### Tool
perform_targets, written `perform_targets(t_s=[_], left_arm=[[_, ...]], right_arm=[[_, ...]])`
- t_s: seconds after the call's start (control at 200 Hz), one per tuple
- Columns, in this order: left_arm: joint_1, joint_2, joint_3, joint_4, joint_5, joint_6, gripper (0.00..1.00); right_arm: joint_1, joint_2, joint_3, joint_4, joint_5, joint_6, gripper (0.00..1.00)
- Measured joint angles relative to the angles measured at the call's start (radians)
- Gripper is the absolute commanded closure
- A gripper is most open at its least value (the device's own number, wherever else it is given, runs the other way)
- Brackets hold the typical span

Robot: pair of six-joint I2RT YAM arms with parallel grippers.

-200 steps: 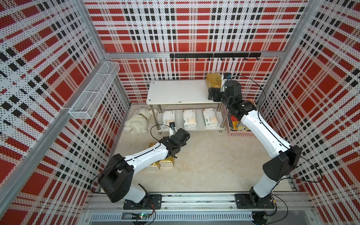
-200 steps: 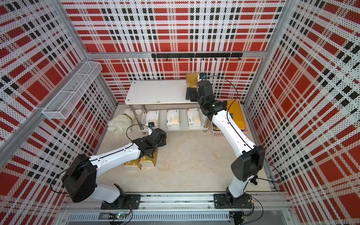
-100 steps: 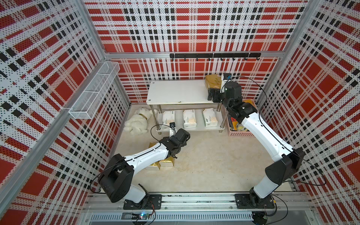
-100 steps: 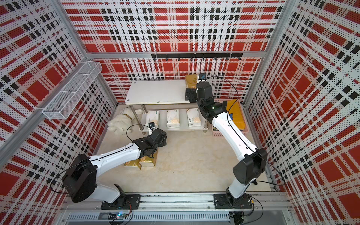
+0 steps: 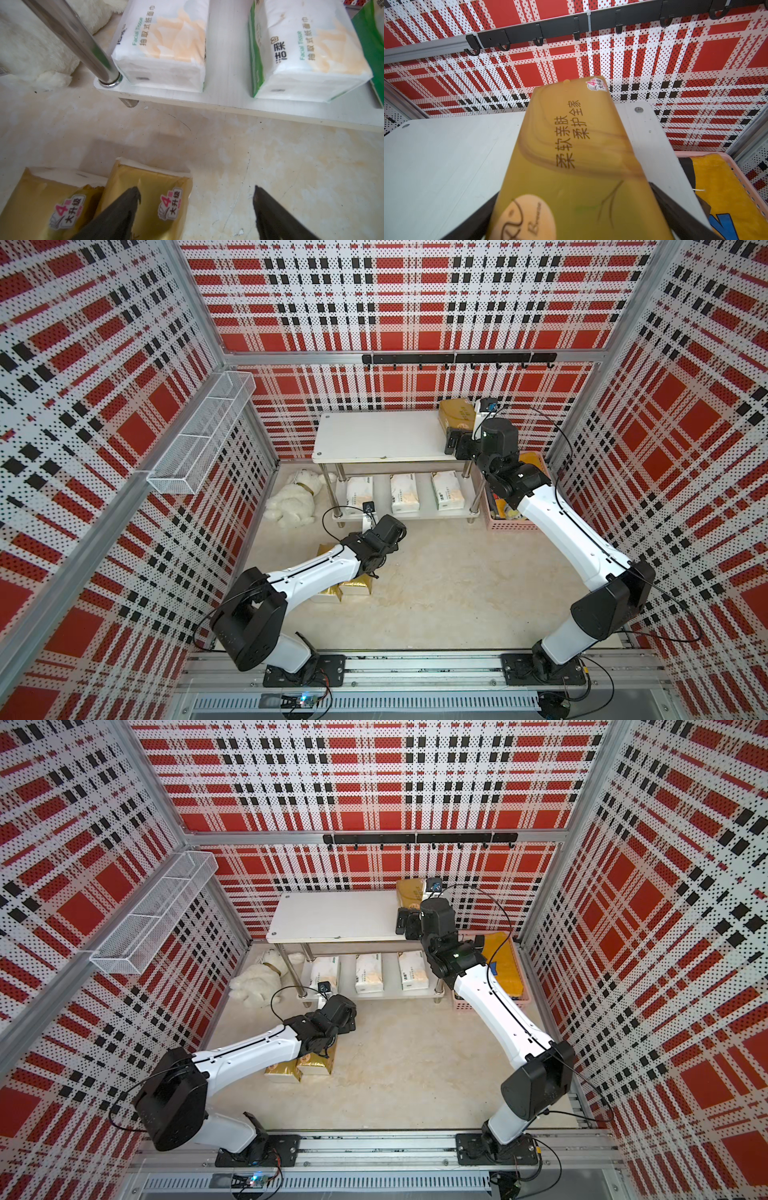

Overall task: Place the tissue boxes on the shelf by color
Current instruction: Place a box of tissues on the shelf.

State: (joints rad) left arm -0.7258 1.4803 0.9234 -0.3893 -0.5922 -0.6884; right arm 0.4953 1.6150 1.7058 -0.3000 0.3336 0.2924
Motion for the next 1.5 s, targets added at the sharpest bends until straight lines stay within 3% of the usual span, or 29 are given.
perform_targets(t_s=[0.917,1.498], left_arm=[[-0.005,0.017,0.0,-0.001,0.0,0.0,0.1],[-0.006,0.017,0.0,-0.002,-0.001,-0.003,0.1]], right_arm=[[0.037,-0.056,-0.071,0.164,0.1,-0.043,0.0],[0.048,-0.145,-0.165,0.266,0.066,-0.103,0.0]])
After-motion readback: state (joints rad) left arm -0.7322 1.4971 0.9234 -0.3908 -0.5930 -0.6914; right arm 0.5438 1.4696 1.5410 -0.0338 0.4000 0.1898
